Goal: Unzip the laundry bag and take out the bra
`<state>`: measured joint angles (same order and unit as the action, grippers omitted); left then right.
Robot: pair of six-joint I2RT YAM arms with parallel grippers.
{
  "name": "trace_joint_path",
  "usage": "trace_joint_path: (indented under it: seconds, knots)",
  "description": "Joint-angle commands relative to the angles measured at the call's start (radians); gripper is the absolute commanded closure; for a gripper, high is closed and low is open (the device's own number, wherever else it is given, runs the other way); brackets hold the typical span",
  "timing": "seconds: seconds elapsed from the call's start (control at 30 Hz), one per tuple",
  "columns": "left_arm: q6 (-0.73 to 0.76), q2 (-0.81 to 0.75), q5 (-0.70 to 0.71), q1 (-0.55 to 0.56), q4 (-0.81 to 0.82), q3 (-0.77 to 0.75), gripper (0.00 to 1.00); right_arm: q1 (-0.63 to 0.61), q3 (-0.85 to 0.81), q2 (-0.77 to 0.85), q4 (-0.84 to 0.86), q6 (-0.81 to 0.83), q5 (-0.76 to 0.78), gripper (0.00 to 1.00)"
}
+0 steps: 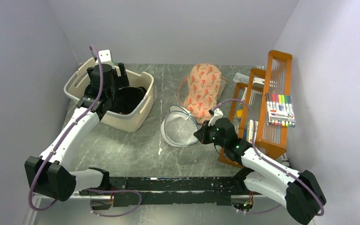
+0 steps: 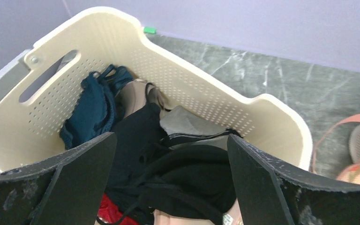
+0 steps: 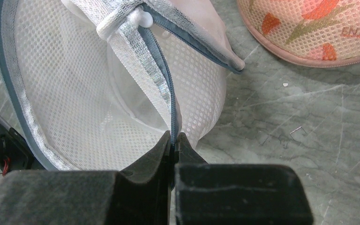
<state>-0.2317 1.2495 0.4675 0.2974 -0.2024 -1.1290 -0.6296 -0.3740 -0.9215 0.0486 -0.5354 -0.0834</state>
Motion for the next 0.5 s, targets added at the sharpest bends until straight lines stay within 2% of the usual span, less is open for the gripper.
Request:
trace_joint_path:
  seconds: [0.0,0.27,0.37,0.47]
  knots:
    - [0.019,-0.038,-0.170,-0.003,0.046,0.009,0.00,-0.004,-0.030,-0.008,0.022,0.014,-0.006,1.00]
    - [0.043,0.026,-0.631,0.000,0.063,-0.026,0.00,-0.004,-0.043,-0.013,0.035,-0.002,-0.042,1.00]
    - [0.037,0.047,-0.717,0.008,0.064,-0.037,0.00,-0.004,-0.064,0.004,0.041,-0.036,-0.087,1.00]
    - [0.040,0.056,-0.726,0.014,0.048,-0.049,0.00,-0.004,-0.092,-0.002,0.059,-0.100,-0.152,1.00]
